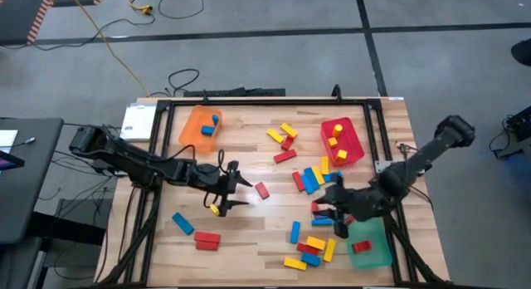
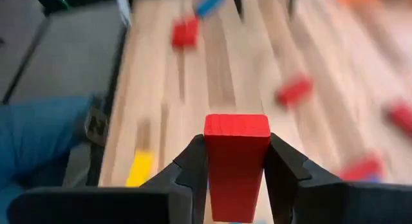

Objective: Sort blocks
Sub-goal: Put the red rectangle block into the green bin

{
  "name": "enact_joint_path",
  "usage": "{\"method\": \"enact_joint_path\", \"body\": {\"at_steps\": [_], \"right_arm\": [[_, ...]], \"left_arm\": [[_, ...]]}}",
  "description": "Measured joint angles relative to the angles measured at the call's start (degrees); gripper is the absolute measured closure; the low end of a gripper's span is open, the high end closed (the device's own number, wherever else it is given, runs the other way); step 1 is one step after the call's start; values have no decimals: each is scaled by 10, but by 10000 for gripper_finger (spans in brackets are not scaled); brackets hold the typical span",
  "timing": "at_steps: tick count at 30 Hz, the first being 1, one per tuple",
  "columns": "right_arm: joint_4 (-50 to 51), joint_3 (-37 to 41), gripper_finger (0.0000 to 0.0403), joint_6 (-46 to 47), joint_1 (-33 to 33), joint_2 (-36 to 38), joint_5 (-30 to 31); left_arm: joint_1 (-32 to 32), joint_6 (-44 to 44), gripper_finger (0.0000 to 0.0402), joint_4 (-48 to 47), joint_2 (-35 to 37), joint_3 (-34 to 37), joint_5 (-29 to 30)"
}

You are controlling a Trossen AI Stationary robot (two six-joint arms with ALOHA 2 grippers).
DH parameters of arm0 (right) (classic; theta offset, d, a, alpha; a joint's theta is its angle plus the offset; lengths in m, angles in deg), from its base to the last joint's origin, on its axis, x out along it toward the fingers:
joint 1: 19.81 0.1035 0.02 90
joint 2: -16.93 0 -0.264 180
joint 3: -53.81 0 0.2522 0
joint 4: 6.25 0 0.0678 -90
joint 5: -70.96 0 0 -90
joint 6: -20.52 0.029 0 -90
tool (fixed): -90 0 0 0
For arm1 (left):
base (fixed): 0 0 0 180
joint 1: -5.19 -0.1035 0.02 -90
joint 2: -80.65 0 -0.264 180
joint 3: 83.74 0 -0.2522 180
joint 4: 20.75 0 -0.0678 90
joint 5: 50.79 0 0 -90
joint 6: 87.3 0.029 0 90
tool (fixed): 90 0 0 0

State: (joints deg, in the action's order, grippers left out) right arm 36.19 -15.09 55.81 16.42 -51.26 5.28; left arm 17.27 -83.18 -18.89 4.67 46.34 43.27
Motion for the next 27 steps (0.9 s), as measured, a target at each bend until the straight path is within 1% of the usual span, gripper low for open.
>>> {"method": "enact_joint_path", "body": {"at_steps": [3, 6, 9, 13, 18, 22, 27], "right_arm": [[82, 0, 281, 103, 39, 3, -9], [133, 0, 281, 192, 78, 1, -29], [156, 0, 281, 262, 114, -9, -53], [157, 0, 281, 336, 156, -25, -80], [166, 0, 281, 415, 201, -52, -112], [199, 0, 281, 468, 223, -75, -126], [223, 0, 281, 489, 229, -98, -141]], "left_arm": [[3, -11, 123, 27, 0, 20, 0], [6, -22, 123, 40, 0, 30, 0], [11, -26, 123, 40, 0, 31, 0], [18, -29, 123, 40, 0, 31, 0], [25, -33, 123, 31, 0, 31, 0], [30, -35, 123, 27, 0, 31, 0], [34, -40, 123, 26, 0, 31, -9]]}}
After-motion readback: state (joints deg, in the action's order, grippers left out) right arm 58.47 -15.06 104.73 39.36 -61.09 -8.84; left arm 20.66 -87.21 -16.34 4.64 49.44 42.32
